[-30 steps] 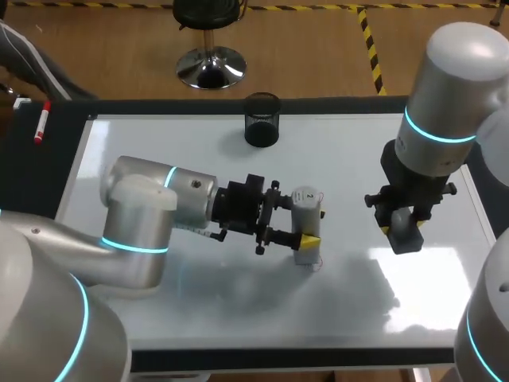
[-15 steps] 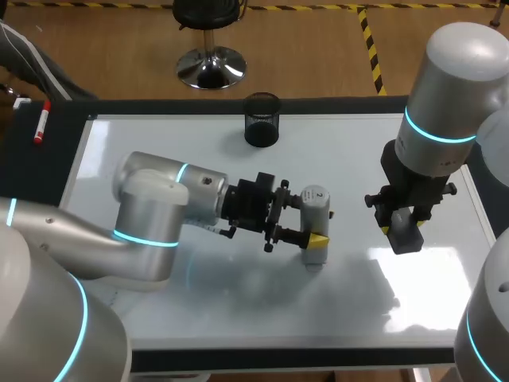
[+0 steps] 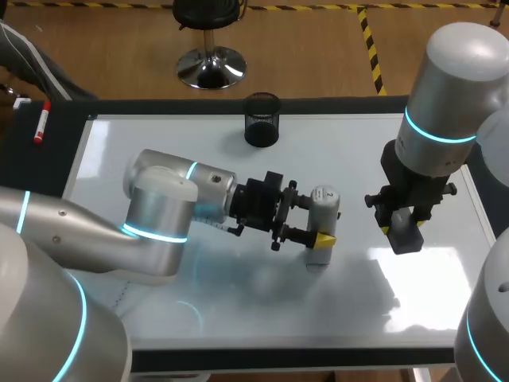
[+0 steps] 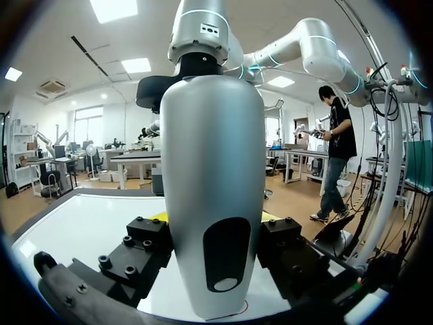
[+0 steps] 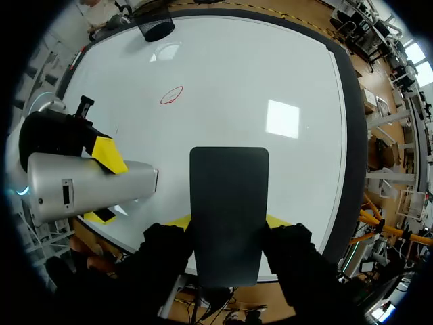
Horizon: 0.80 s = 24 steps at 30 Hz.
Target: Pick up the inspection probe, press it on each red-marked spot on the whiteboard one by one, put down the probe, pick up the eraser, and wipe off all the red marks.
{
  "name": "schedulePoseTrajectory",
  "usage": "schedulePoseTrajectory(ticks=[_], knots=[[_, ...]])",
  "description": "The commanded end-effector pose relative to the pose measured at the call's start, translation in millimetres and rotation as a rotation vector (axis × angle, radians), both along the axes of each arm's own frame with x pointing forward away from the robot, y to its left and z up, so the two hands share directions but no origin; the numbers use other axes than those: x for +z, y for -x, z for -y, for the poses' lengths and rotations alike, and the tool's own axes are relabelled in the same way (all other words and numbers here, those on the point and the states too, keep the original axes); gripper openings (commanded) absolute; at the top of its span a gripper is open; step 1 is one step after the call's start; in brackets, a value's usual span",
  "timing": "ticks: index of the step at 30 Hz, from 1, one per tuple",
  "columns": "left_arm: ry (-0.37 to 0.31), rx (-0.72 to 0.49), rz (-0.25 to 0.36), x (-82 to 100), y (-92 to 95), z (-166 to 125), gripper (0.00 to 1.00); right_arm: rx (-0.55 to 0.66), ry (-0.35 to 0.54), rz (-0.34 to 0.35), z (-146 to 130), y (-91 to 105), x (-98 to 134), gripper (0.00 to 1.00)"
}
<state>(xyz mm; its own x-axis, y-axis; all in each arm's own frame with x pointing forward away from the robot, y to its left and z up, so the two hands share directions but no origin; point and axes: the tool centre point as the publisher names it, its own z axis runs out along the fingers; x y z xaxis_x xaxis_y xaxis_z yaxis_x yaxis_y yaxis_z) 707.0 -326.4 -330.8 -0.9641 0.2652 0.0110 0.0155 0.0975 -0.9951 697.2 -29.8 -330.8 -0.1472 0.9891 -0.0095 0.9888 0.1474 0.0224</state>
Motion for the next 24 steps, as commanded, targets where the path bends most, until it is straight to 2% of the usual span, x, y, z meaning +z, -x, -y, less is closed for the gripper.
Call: schedulePoseTrajectory(ticks=[1, 11, 24], knots=[[0.001, -0.01, -0.004, -9.6, -2.4, 7.9, 0.0, 0.002, -0.003, 0.0, 1.7, 0.5, 0.8, 0.0], [-0.004, -0.015, -0.003, -7.2, 0.0, 7.0, 0.0, 0.002, -0.003, 0.0, 1.7, 0.5, 0.8, 0.0], [-0.003, -0.004, -0.011, -13.2, 3.3, 1.1, 0.0, 0.002, -0.003, 0.0, 1.7, 0.5, 0.8, 0.0]])
